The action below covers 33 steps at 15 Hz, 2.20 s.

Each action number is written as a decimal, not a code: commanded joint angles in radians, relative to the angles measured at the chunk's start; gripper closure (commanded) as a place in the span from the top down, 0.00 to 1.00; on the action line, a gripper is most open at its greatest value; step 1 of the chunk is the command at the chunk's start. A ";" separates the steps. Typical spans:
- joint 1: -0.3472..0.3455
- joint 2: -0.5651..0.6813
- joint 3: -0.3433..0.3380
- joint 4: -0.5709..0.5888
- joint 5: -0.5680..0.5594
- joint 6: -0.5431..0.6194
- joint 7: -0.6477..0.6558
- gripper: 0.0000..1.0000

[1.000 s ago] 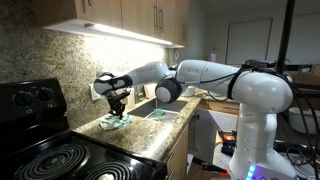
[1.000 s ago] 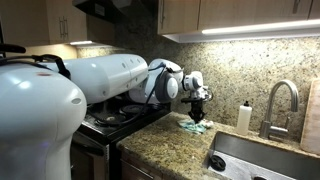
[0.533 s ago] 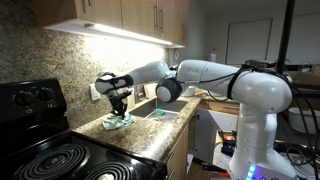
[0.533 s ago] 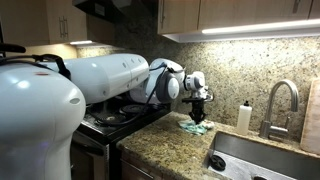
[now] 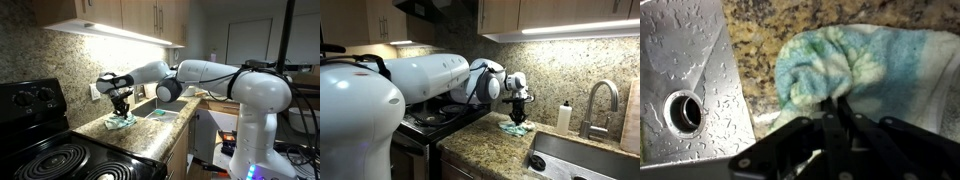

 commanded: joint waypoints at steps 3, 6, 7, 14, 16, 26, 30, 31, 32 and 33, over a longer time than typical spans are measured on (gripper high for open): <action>-0.029 0.033 0.004 -0.020 0.016 -0.112 0.054 0.08; -0.040 0.031 0.003 -0.019 0.015 -0.152 0.056 0.08; -0.044 0.031 0.002 -0.019 0.013 -0.166 0.057 0.08; -0.036 0.003 0.000 0.001 0.000 -0.157 0.016 0.07; -0.037 0.004 0.000 0.001 0.000 -0.162 0.015 0.07; -0.037 0.020 -0.010 0.019 -0.012 -0.201 0.010 0.08; -0.066 0.034 0.001 0.013 0.007 -0.221 0.011 0.08; -0.071 0.035 0.004 0.012 0.010 -0.229 0.012 0.08; -0.083 0.064 0.024 0.067 -0.006 -0.258 0.017 0.08; -0.089 0.065 0.027 0.068 -0.005 -0.269 0.018 0.08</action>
